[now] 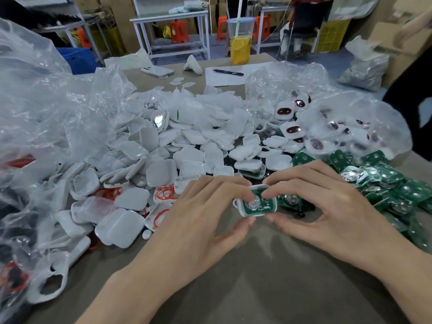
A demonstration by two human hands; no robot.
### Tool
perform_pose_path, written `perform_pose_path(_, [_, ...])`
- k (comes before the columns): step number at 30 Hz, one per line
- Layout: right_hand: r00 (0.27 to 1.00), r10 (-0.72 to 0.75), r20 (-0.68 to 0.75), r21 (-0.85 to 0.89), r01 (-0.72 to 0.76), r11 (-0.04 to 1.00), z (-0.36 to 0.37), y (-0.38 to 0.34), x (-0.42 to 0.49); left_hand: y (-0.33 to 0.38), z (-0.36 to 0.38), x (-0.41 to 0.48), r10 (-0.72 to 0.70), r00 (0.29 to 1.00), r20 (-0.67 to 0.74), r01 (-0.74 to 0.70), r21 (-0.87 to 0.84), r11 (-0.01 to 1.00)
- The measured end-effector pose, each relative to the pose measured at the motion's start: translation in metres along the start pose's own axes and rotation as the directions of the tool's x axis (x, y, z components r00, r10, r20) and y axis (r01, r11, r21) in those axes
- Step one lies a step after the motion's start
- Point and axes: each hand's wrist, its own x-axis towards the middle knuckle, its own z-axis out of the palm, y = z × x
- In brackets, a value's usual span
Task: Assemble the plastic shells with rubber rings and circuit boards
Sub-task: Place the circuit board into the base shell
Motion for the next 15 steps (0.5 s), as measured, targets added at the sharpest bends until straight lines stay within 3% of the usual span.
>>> perform_pose_path(15, [0.996, -0.012, 0.084, 0.014, 0.011, 1.0, 0.0039, 0.0012, -0.0008, -0.005, 0.0014, -0.0013, -0.011, 0.998, 0.067, 0.008, 0.041, 0.999])
